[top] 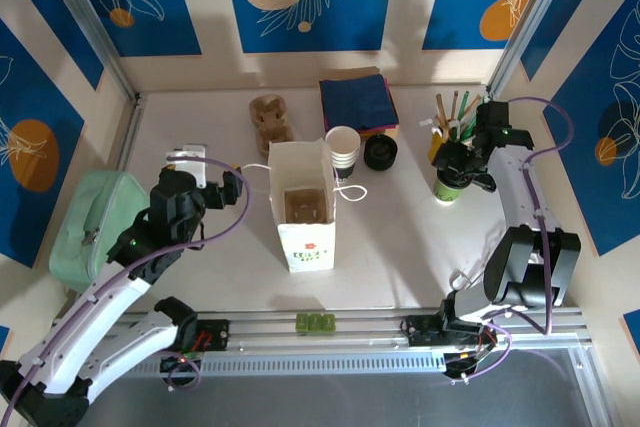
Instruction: Pack the takeout coffee
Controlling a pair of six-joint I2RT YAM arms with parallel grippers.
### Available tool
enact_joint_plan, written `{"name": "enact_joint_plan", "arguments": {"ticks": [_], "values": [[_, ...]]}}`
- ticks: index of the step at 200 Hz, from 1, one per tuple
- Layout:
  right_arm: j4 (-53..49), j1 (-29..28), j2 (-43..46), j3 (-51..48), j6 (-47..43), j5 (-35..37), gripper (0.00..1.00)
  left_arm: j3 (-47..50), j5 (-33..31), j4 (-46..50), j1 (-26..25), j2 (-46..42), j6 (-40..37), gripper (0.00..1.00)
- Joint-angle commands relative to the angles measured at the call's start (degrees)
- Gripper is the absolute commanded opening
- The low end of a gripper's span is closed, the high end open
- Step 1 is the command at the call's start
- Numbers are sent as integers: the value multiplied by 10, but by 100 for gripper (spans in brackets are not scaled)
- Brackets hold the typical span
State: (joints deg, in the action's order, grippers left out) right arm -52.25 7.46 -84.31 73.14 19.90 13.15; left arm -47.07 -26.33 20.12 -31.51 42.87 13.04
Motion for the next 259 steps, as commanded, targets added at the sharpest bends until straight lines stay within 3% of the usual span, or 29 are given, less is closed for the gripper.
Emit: {"name": "enact_joint_plan", "arguments": {"ticks": [1, 39, 102, 205, 259], "values": [[-17, -20, -25, 29, -12, 39, 99, 4, 7, -14, 6, -10, 0, 99], [-21, -25, -43, 48, -18, 63, 99, 3, 10, -16, 7, -11, 0, 99], [-52, -2, -78, 84, -40, -3, 100, 5, 10, -19, 7, -12, 1, 99], [-95, 8, -130, 117, -27, 9, 84, 5, 8, -17, 7, -15, 5, 99], [-97, 12, -133, 123, -29, 13, 84, 5, 9, -17, 6, -13, 5, 99]]}}
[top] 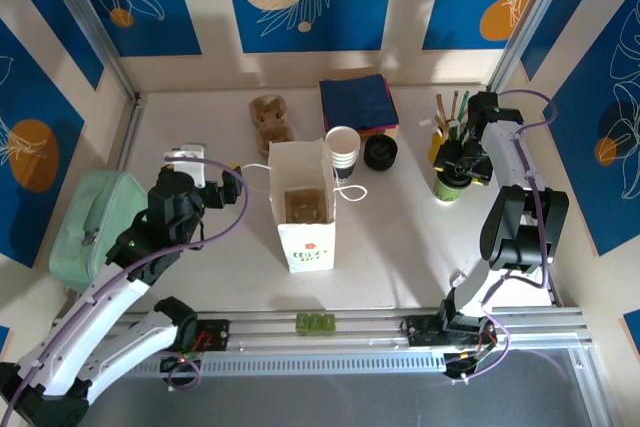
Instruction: Pack the takeout coffee
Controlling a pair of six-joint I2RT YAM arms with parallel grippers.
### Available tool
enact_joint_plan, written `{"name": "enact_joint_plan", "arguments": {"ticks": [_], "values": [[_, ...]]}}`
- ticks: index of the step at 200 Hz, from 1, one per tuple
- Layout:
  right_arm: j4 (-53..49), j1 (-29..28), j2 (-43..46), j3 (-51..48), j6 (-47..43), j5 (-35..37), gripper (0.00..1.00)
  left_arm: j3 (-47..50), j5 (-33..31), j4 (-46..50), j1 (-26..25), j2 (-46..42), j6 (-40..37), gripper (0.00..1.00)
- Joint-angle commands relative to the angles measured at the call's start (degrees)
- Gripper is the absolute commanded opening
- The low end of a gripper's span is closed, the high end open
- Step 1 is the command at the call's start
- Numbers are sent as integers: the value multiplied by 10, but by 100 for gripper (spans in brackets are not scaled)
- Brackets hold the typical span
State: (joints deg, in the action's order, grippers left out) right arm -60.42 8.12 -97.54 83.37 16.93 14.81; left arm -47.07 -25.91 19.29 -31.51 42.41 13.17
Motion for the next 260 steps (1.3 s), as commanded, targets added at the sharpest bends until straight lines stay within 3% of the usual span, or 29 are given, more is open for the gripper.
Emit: {"name": "enact_joint_plan", "arguments": {"ticks": [1, 260], "values": [[-16, 6, -1, 21, 1, -4, 84, 5, 4, -8, 6, -8, 4, 99], [-79, 4, -54, 83, 2, -17, 79, 7, 7, -11, 7, -4, 5, 99]]}}
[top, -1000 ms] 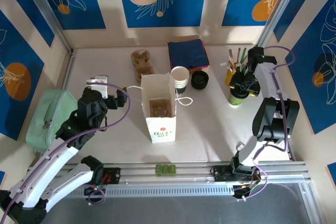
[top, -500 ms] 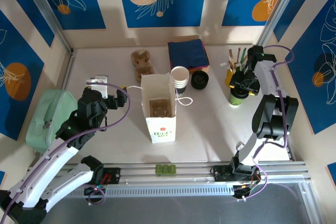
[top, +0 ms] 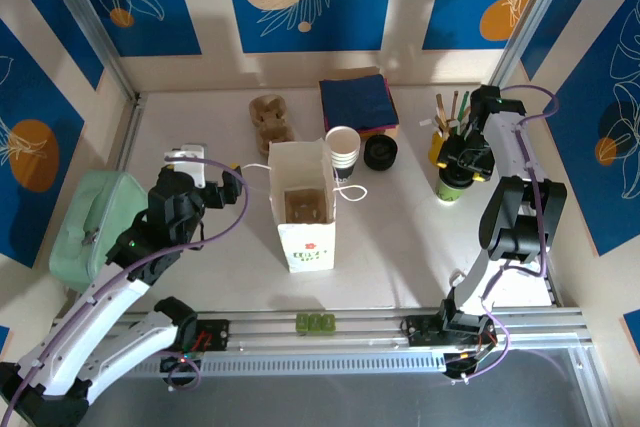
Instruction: Pack the takeout coffee
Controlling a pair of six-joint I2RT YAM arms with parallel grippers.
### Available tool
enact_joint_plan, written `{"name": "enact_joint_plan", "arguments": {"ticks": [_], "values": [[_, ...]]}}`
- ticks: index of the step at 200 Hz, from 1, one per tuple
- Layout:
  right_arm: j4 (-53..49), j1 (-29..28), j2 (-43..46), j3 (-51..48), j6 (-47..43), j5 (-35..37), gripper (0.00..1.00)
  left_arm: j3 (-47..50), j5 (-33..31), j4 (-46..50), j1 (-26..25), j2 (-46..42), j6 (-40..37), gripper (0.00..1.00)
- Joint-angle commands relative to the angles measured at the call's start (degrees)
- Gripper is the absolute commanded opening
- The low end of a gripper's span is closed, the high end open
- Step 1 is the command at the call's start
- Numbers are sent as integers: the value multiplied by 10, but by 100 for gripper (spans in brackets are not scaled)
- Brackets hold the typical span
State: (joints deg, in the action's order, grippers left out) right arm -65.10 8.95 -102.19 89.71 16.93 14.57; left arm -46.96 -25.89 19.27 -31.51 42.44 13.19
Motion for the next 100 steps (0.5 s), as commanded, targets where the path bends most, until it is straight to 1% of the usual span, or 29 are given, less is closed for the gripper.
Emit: {"name": "enact_joint_plan", "arguments": {"ticks": [1, 100], "values": [[-32, -4, -8, 20, 2, -15, 79, 6, 7, -10, 7, -4, 5, 99], [-42, -4, -36, 33, 4, -8, 78, 4, 8, -8, 7, -1, 6, 99]]}}
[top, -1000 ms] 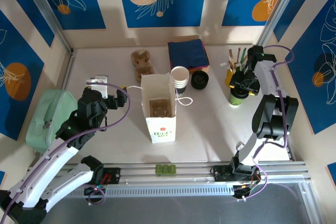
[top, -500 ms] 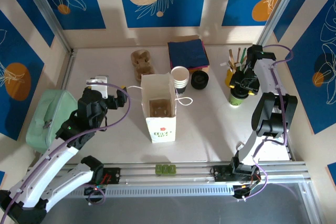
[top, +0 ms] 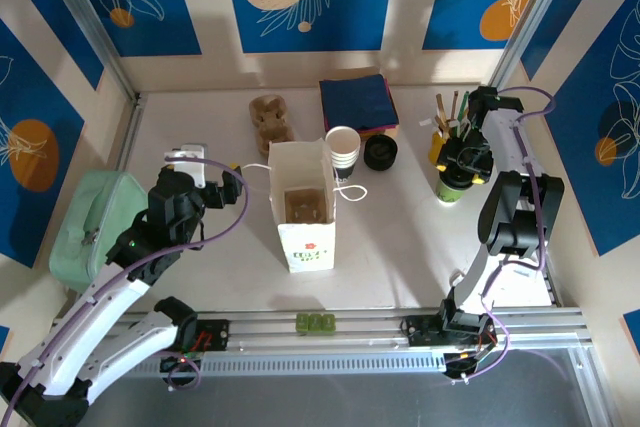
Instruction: Pack the takeout coffee
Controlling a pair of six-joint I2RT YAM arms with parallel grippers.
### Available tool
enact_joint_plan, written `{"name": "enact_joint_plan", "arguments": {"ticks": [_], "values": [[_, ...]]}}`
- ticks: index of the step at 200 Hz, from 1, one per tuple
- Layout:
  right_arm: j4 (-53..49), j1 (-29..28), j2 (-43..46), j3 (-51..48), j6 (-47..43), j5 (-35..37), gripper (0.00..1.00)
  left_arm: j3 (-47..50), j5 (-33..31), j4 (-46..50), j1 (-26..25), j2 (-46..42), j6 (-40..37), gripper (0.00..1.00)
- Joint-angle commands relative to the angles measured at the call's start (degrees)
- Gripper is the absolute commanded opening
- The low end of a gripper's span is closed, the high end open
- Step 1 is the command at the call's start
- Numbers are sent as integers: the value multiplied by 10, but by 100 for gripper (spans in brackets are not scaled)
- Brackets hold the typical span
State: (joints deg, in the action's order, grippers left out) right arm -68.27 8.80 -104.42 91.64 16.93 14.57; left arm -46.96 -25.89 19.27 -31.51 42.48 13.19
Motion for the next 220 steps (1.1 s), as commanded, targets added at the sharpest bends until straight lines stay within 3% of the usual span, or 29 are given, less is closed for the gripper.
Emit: {"name": "enact_joint_plan", "arguments": {"ticks": [1, 149, 220], "values": [[-10, -3, -14, 14, 4, -8, 78, 4, 8, -8, 7, -2, 6, 99], [2, -2, 3, 20, 25, -15, 82, 2, 9, -6, 7, -2, 7, 99], [8, 2, -4, 10, 28, -13, 78, 0, 9, -2, 7, -2, 8, 99]]}}
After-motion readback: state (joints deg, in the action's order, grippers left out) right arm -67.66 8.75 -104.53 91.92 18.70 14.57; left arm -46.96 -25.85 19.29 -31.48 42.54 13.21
